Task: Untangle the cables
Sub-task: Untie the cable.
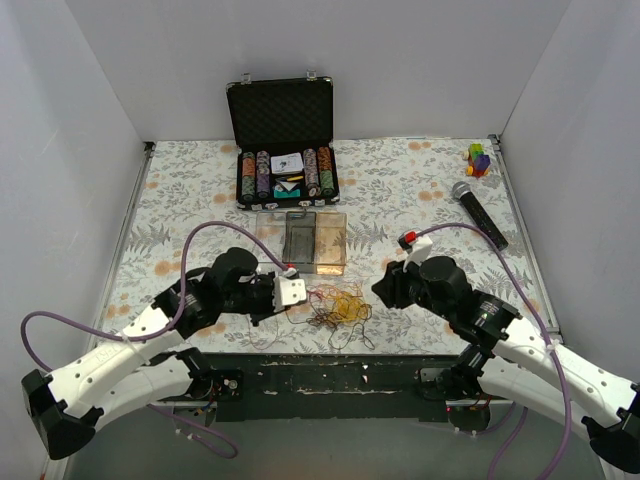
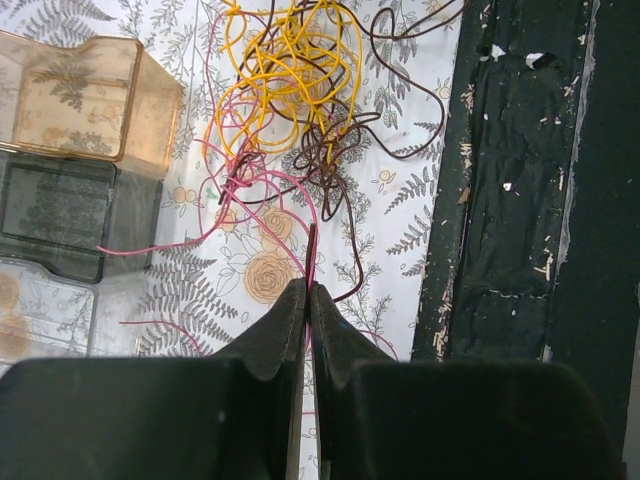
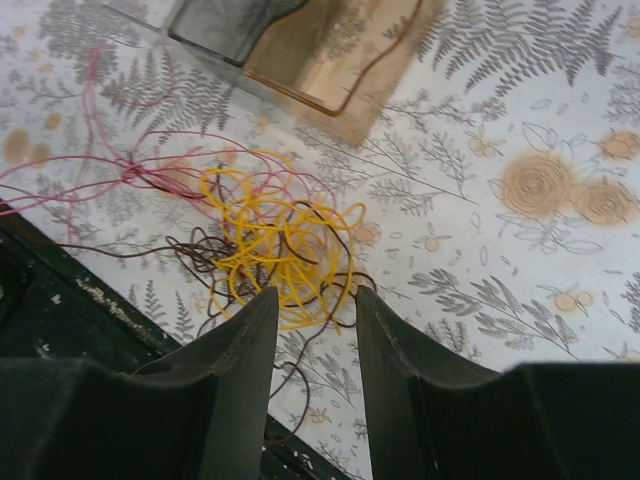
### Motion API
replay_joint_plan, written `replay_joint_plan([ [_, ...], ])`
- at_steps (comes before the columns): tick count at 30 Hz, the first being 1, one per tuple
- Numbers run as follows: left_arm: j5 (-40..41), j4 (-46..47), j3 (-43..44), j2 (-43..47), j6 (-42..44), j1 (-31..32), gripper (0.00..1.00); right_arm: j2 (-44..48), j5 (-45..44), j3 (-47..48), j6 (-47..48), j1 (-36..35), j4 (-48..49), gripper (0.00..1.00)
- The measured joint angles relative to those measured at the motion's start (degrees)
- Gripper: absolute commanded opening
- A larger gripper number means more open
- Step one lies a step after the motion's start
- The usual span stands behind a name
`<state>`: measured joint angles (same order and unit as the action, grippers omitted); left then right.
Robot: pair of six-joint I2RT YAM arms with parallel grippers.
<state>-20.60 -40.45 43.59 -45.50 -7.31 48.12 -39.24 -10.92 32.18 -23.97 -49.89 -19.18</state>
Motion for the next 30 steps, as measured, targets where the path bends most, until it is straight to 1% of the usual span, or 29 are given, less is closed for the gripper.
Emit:
replay_joint_plan([
  [3,-0.5,0.2,0.4,-2.2,-0.4,0.0,0.00,-0.5,4.0,0.0,0.2,0.0,3.8,0.48],
  [7,-0.9,0.4,0.7,-3.2,-0.6,0.0,0.00,-4.2,7.4,-0.1,0.2,-0.9,9.2,0.50],
  [15,-0.6,0.4,2.7,-2.9,-1.1,0.0,0.00,-17.3,13.0,-0.2,0.8,-6.1,22.0,0.50],
  [20,-0.2,0.1,3.5,-2.6,-1.5,0.0,0.00,-24.6,14.1,-0.1,2.0,-7.0,27.3,0.49],
  [30,-0.1,-1.2,4.7,-2.2,-1.8,0.0,0.00,-34.5,14.7,2.7,4.5,-7.1,34.4,0.45],
])
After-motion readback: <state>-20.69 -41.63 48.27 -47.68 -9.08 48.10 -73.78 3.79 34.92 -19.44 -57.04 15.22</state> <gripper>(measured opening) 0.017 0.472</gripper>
